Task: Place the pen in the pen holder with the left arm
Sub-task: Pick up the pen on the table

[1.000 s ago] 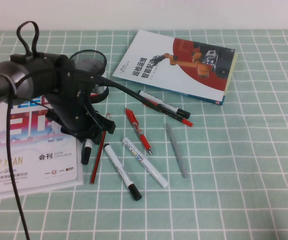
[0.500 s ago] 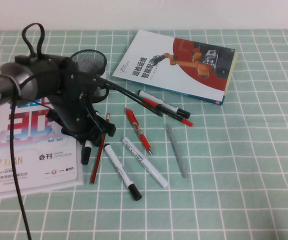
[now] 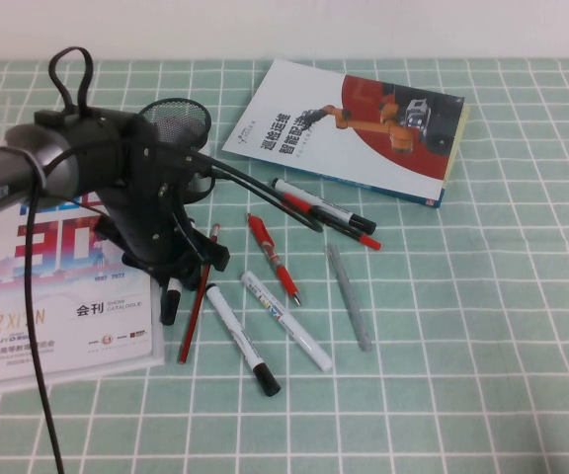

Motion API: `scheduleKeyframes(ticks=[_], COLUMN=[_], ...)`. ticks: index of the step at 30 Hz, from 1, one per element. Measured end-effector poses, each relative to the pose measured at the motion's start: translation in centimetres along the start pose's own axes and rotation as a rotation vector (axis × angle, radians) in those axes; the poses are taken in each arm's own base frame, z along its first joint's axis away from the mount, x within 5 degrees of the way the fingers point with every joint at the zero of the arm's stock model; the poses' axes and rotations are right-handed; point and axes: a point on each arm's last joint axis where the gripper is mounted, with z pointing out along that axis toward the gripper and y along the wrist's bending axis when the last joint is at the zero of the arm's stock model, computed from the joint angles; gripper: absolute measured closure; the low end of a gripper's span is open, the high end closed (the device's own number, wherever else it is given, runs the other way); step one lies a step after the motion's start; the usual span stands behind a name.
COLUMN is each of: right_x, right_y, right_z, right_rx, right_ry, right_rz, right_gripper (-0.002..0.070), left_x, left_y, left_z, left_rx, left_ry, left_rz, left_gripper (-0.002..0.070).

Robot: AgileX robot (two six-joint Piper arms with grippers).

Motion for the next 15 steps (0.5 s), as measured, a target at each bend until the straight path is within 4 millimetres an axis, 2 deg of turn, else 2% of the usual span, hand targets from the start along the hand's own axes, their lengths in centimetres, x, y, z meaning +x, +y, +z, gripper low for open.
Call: scheduleKeyframes(ticks=[3, 7, 8, 15], right_x=[0.0, 0.0, 0.0, 0.0], right_y=[0.0, 0.0, 0.0, 0.0], right_z=[0.0, 0.0, 0.0, 0.0], right_rx=[0.0, 0.0, 0.0, 0.0], right_ry=[0.0, 0.0, 0.0, 0.0], right_rz=[0.0, 0.0, 0.0, 0.0], right_gripper=[0.0696, 0.0696, 0.0696, 0.0696], left_x=[0.02, 0.02, 0.0, 0.04], left_y=[-0.12, -0.15, -0.19, -0.32], left_z=[0.0, 0.0, 0.0, -0.43], left_rx=[-0.004, 0.0, 0.004, 0.003], left_ry=[0.003, 0.002, 0.0, 0.001], left_rz=[0.009, -0.001, -0.005, 0.011], left_gripper=[0.0418, 0.0541, 0.0552, 0.0554])
